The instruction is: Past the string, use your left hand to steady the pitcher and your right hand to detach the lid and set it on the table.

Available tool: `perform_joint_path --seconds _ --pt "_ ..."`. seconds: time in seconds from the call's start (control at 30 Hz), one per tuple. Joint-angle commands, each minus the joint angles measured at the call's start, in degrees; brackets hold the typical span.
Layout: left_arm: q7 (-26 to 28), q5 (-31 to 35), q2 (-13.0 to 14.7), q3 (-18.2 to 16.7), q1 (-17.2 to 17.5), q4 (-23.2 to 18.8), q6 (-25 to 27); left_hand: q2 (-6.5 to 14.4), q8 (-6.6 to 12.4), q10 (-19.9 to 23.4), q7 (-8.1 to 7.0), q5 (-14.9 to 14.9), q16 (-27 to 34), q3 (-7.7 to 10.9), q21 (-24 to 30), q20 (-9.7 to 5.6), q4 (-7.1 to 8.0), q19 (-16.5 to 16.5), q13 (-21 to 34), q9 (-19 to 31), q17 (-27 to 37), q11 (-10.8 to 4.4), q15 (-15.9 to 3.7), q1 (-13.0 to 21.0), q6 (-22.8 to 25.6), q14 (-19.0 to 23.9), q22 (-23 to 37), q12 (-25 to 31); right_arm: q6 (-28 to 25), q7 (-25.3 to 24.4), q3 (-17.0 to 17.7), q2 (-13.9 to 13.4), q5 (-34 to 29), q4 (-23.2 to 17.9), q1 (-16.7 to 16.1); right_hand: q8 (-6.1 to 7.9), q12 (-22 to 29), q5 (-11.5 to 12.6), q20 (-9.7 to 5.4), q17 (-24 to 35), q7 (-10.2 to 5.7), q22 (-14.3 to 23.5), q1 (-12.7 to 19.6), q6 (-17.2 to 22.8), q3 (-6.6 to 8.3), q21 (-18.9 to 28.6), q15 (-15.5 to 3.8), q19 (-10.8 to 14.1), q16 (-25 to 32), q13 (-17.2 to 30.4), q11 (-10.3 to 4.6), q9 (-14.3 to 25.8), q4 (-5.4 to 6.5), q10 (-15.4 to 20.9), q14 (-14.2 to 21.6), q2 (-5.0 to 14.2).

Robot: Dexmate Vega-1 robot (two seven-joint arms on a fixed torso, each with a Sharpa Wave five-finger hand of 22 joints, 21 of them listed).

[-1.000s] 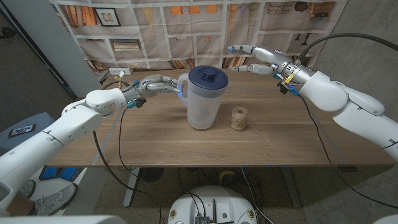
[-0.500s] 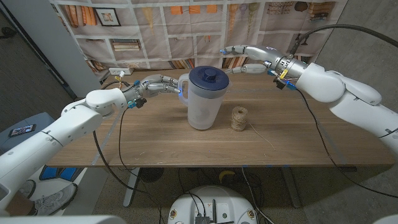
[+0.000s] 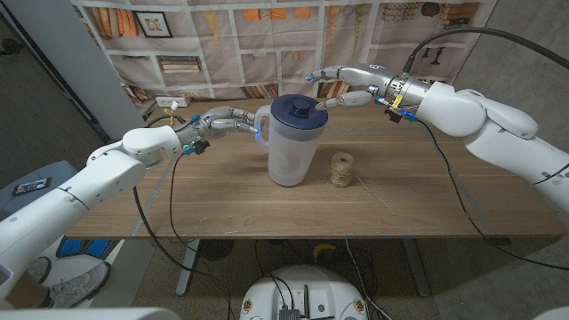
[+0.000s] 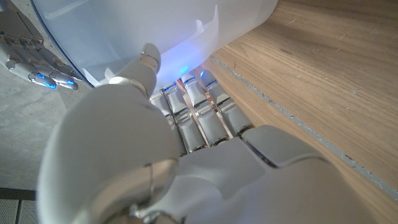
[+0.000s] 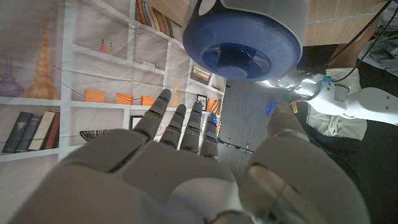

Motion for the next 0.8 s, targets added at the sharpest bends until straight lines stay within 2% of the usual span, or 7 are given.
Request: perform_joint_path --seconds 0.03,0.17,0.23,0.27,0.3,0.8 --pt "-0.01 -0.23 0.54 -0.11 0.06 -0.72 0.82 2.95 0.24 2.55 1.42 0.26 0.44 0.83 -0.02 -8.68 0.90 0.73 0.30 0.30 0.29 -1.93 -6.15 1.93 4.25 0.76 0.20 0.30 0.39 3.46 -3.87 1.57 -3.95 1.04 4.95 0.50 0.44 0.38 0.43 0.09 -0.36 0.15 1.16 0.38 0.58 -0.21 -0.61 0.03 0.46 0.14 -0.03 0.33 0.08 0.97 0.41 -0.14" --pt "-0.02 -0.36 0.72 -0.26 0.23 -0.86 0.88 2.92 0.25 2.63 1.42 0.25 0.50 0.78 -0.03 -8.66 0.87 0.74 0.31 0.31 0.32 -1.84 -6.18 1.96 4.27 0.92 0.20 0.32 0.29 5.20 -5.28 2.27 -4.78 1.78 6.79 0.55 0.49 0.36 0.38 0.08 -0.25 0.14 1.42 0.53 0.56 -0.18 -0.64 0.13 0.50 0.19 -0.23 0.34 0.12 1.16 0.52 -0.36" --pt "-0.08 -0.42 0.68 -0.30 0.26 -0.79 0.72 2.89 0.23 2.65 1.31 0.25 0.52 0.73 -0.04 -8.66 0.84 0.75 0.32 0.32 0.34 -1.84 -6.17 1.99 4.24 1.01 0.21 0.31 -1.64 6.40 -5.77 2.52 -5.76 1.19 7.36 0.56 0.51 0.35 0.34 0.08 -0.33 0.14 1.58 0.58 0.58 -0.14 -0.66 0.23 0.50 0.21 -0.25 0.35 0.13 1.24 0.54 -0.43" --pt "-0.08 -0.34 0.73 -0.27 0.24 -0.82 0.77 2.88 0.26 2.70 1.49 0.25 0.51 0.71 -0.04 -8.66 0.84 0.75 0.33 0.33 0.33 -1.86 -6.16 2.00 4.31 1.02 0.21 0.32 -0.56 6.76 -6.69 1.74 -9.36 1.28 8.48 0.57 0.55 0.35 0.32 0.08 -0.31 0.14 1.66 0.61 0.59 -0.16 -0.63 0.20 0.52 0.22 -0.29 0.35 0.14 1.36 0.59 -0.46" --pt "-0.07 -0.41 0.71 -0.29 0.24 -0.83 0.81 2.87 0.26 2.75 1.47 0.25 0.50 0.71 -0.04 -8.66 0.84 0.75 0.33 0.33 0.33 -1.90 -6.15 2.00 4.31 1.01 0.21 0.34 -0.47 6.75 -6.89 1.88 -10.10 1.32 8.73 0.61 0.60 0.35 0.30 0.07 -0.32 0.14 1.82 0.72 0.61 -0.13 -0.76 0.27 0.57 0.24 -0.35 0.36 0.16 1.52 0.72 -0.51" --pt "-0.52 -0.41 0.67 0.02 -0.29 -0.66 1.21 2.92 0.27 2.95 1.47 0.24 0.51 0.61 -0.07 -8.63 0.89 0.78 0.37 0.36 0.35 -1.90 -6.17 1.97 4.33 1.21 0.22 0.36 1.52 13.81 -10.05 4.20 -9.00 4.11 14.49 0.66 0.87 0.31 0.11 0.10 -0.49 0.14 2.92 1.09 0.74 -0.16 -1.19 0.27 0.88 0.37 -1.20 0.42 0.38 2.62 1.42 -0.70"
